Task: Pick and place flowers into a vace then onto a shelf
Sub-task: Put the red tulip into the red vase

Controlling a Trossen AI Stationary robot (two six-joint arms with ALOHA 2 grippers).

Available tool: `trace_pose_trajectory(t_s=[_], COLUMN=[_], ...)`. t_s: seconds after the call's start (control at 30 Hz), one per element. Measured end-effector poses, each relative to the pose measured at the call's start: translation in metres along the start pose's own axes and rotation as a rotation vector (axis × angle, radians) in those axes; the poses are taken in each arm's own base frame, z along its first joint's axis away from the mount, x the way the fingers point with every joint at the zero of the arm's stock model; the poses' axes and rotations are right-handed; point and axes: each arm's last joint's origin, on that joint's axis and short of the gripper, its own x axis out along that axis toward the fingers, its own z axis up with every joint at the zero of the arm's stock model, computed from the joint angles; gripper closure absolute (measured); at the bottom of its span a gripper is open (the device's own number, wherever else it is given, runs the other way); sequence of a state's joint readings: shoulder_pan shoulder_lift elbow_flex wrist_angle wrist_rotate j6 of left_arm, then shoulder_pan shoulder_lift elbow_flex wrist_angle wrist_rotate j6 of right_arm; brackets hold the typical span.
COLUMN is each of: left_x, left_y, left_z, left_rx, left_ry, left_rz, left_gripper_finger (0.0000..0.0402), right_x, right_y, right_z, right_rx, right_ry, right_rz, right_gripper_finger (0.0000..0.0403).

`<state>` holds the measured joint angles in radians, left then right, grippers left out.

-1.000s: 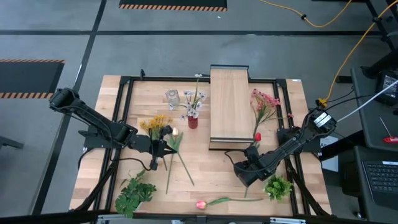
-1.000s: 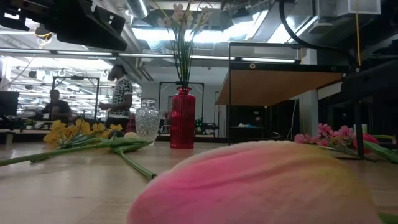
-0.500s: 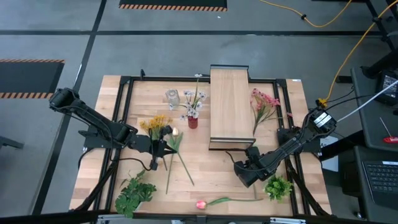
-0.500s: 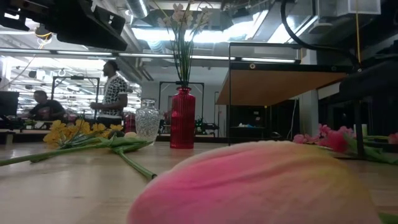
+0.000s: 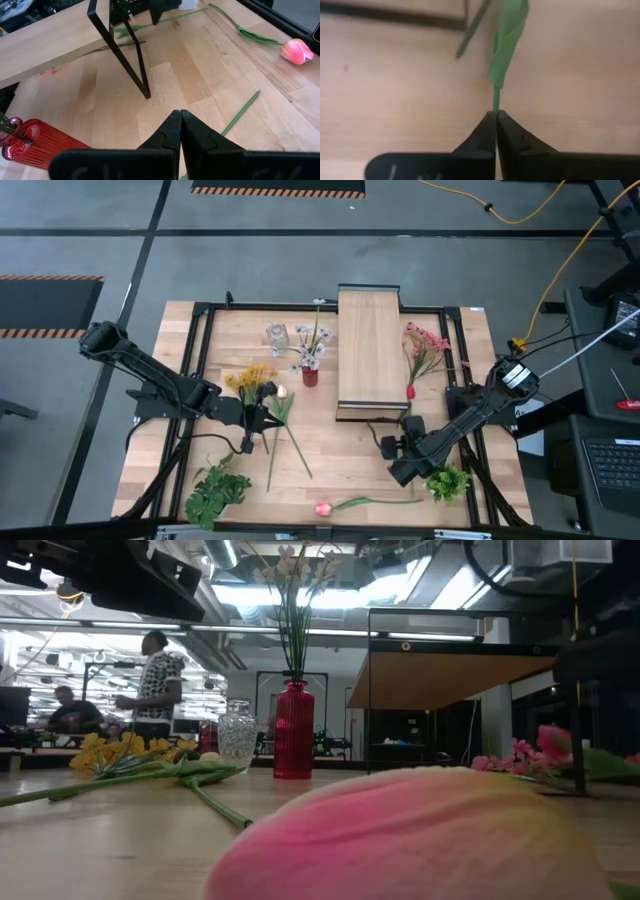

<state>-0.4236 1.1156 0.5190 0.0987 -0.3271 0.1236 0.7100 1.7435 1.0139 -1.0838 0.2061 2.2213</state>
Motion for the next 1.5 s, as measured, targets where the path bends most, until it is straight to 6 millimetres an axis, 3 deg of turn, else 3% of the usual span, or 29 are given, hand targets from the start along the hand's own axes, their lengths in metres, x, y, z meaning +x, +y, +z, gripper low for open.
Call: trace_pose_trajectory(t_s=[0.37,0.7,1.3,1.5], left_x=[0.000,0.000,0.000,0.000], left_y=[0.000,0.000,0.000,0.000], left_z=[0.000,0.000,-0.001,-0.001], left_rx=[-0.009,-0.007,-0.007,-0.013], left_ry=[-0.002,0.004,0.005,0.005], left_rz=[-0.011,-0.012,-0.012,-0.012], left_gripper_finger=[0.0400,0.0398,0.0398,0.0398], right_x=[-0.049,-0.097,-0.095,-0.106], right_y=[-0.002,0.008,0.007,0.006], right_z=[0.015,0.027,0.031,0.027], right_rx=[-0.024,-0.107,-0.108,-0.131], right_ry=[-0.170,-0.274,-0.321,-0.309], right_rz=[-0.093,0.081,0.107,0.146], right_gripper_finger=[0.0403,0.0403,0.0403,0.0403])
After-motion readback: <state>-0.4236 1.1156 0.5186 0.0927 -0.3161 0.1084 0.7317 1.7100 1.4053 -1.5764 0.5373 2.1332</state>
